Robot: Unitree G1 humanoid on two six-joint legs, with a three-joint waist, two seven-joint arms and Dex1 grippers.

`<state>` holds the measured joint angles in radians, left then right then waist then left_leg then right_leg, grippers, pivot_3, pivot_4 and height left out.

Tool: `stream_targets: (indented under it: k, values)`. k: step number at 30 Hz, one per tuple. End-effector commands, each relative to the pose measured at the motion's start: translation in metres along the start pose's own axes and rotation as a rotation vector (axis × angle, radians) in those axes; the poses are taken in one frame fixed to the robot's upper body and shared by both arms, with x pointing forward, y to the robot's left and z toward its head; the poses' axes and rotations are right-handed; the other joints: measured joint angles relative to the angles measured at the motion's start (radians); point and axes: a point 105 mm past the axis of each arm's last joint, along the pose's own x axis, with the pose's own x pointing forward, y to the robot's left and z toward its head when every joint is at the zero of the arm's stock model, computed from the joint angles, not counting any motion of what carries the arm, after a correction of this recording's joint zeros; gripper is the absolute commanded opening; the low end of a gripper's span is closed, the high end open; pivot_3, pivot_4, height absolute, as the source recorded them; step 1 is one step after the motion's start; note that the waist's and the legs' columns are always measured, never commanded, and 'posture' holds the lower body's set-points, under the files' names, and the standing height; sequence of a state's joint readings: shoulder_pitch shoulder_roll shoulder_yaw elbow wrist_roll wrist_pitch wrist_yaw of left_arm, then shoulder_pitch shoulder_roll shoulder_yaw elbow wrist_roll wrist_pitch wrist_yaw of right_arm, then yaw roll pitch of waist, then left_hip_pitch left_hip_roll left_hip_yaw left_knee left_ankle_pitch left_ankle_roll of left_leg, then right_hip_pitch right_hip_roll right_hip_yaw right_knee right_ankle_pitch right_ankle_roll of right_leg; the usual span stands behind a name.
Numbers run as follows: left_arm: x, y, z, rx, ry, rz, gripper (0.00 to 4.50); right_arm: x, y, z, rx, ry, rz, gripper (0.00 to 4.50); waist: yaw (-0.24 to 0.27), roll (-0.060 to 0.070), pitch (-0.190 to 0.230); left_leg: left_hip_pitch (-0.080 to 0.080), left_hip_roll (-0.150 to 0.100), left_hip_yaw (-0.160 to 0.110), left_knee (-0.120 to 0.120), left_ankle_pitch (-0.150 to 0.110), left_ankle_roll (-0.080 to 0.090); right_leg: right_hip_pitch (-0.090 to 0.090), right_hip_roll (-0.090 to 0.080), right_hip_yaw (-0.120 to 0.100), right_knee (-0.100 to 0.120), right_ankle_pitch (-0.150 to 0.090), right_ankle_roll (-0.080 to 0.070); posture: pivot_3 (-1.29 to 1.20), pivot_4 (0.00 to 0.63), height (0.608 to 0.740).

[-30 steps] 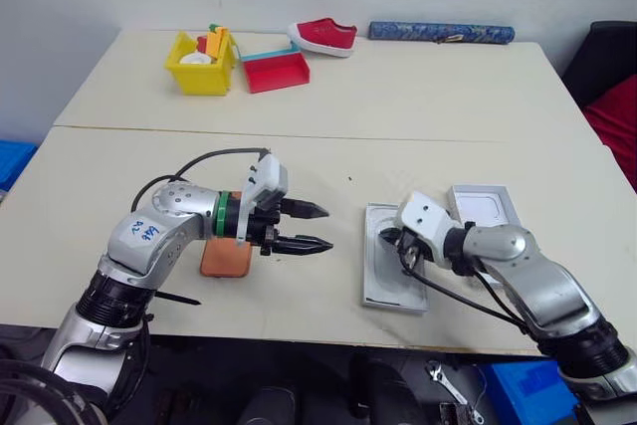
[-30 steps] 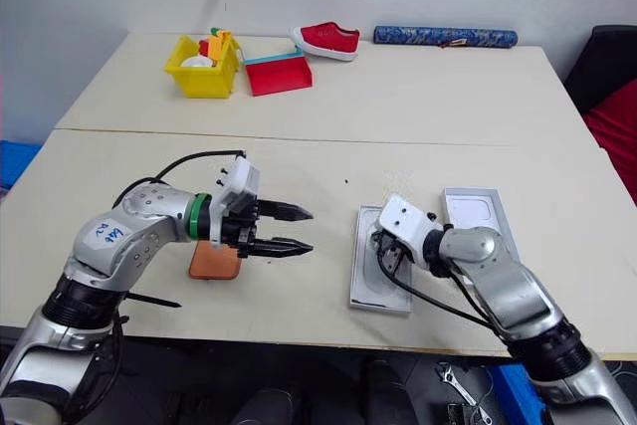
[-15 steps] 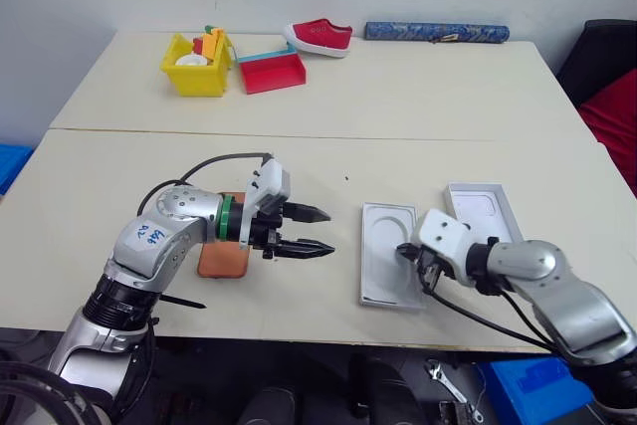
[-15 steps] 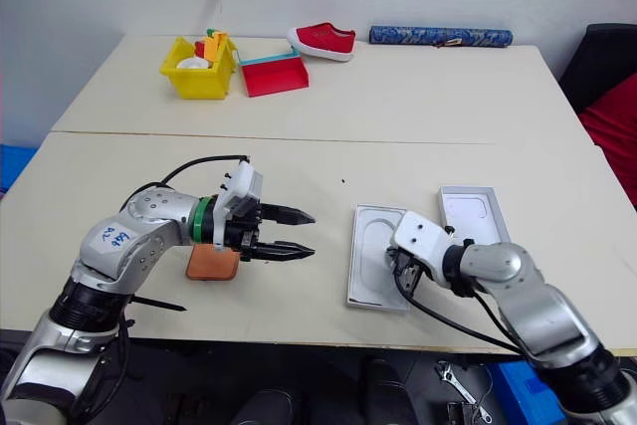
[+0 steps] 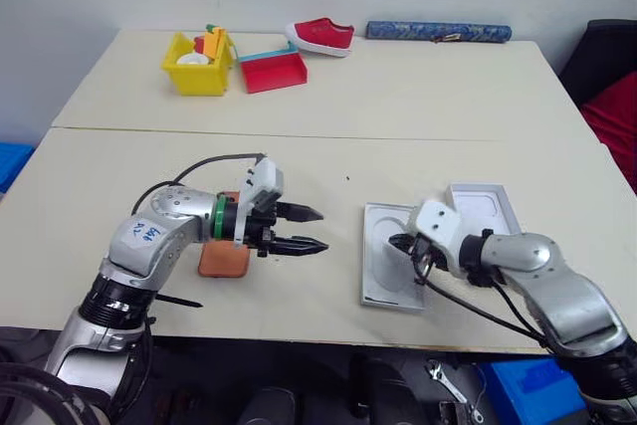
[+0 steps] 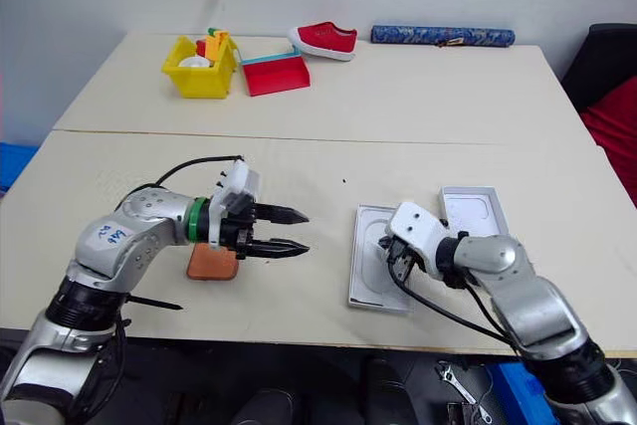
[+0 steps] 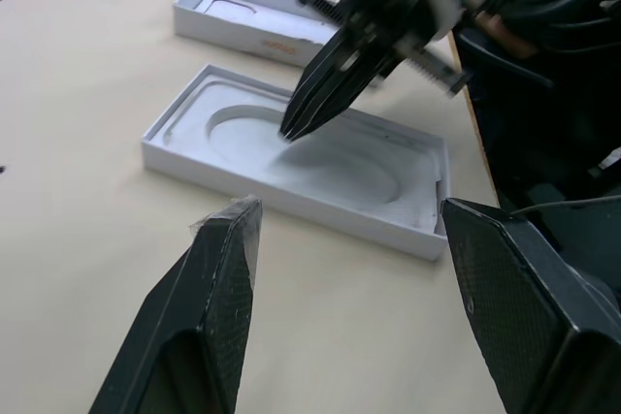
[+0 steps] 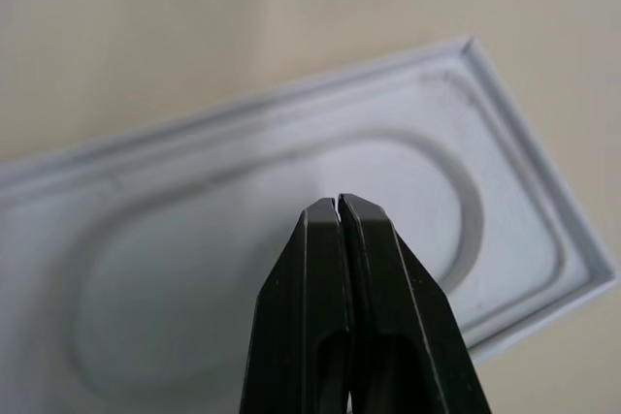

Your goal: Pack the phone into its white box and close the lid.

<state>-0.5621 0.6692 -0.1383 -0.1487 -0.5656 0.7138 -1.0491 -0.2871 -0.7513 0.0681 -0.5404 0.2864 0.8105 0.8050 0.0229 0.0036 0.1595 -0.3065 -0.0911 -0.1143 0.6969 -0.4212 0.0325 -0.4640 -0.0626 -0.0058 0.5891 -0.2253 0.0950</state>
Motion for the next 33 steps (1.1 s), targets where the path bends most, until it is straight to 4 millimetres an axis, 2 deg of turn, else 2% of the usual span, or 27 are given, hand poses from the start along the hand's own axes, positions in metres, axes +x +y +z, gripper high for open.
stream_targets:
  k: [1,5,10,14,18,22,27,33]
  values:
    - [-0.028,-0.002,0.004,-0.079,-0.031,0.028,3.43,-0.013,0.013,0.028,-0.002,-0.11,0.108,0.0,-0.001,0.0,0.0,0.0,0.0,0.0,0.0,0.0,0.0,0.0,0.0,0.0,0.0,0.0,0.0,0.0,0.15,0.74]
    - [-0.08,0.0,-0.013,-0.278,0.001,0.11,4.49,-0.008,0.018,0.036,-0.04,-0.126,0.181,0.0,-0.006,0.001,0.001,0.001,0.001,0.0,-0.001,0.0,0.0,0.0,0.0,0.0,0.0,0.0,-0.001,0.0,0.15,0.74]
    - [-0.134,0.01,-0.031,-0.461,0.041,0.256,4.49,0.02,0.029,0.043,-0.123,-0.137,0.279,0.0,-0.001,0.001,0.001,0.002,0.0,0.0,-0.002,0.0,0.0,0.0,0.0,0.0,0.0,-0.001,-0.001,0.0,0.15,0.74]
    - [-0.163,0.018,-0.048,-0.587,0.104,0.366,4.49,0.046,0.037,0.047,-0.195,-0.14,0.338,0.0,0.0,0.002,0.001,0.001,0.0,-0.001,-0.003,0.0,0.0,0.0,0.0,-0.004,0.0,-0.001,-0.001,0.0,0.15,0.74]
    - [-0.166,0.022,-0.073,-0.726,0.204,0.434,4.49,0.081,0.044,0.053,-0.262,-0.131,0.372,0.0,-0.006,0.002,0.001,0.0,-0.001,0.0,-0.003,0.0,0.0,-0.001,-0.001,-0.01,0.0,-0.001,-0.001,0.0,0.15,0.74]
    - [-0.146,0.024,-0.085,-0.791,0.24,0.413,4.49,0.112,0.05,0.06,-0.315,-0.124,0.394,0.0,-0.009,0.001,0.001,0.0,-0.001,0.0,-0.003,0.0,0.0,-0.002,0.0,-0.011,0.002,-0.001,-0.001,0.0,0.15,0.74]
    - [-0.13,0.03,-0.102,-0.846,0.306,0.441,4.49,0.13,0.06,0.065,-0.332,-0.131,0.43,0.0,-0.007,0.003,0.0,0.001,-0.003,-0.001,-0.001,0.0,0.0,-0.002,-0.001,-0.013,0.005,-0.001,-0.002,0.0,0.15,0.74]
    - [-0.11,0.029,-0.119,-0.927,0.364,0.419,4.49,0.145,0.069,0.057,-0.37,-0.085,0.463,0.0,0.001,0.015,-0.006,0.005,-0.007,-0.002,0.0,0.001,0.002,0.003,-0.001,-0.013,0.007,-0.001,-0.002,0.0,0.15,0.74]
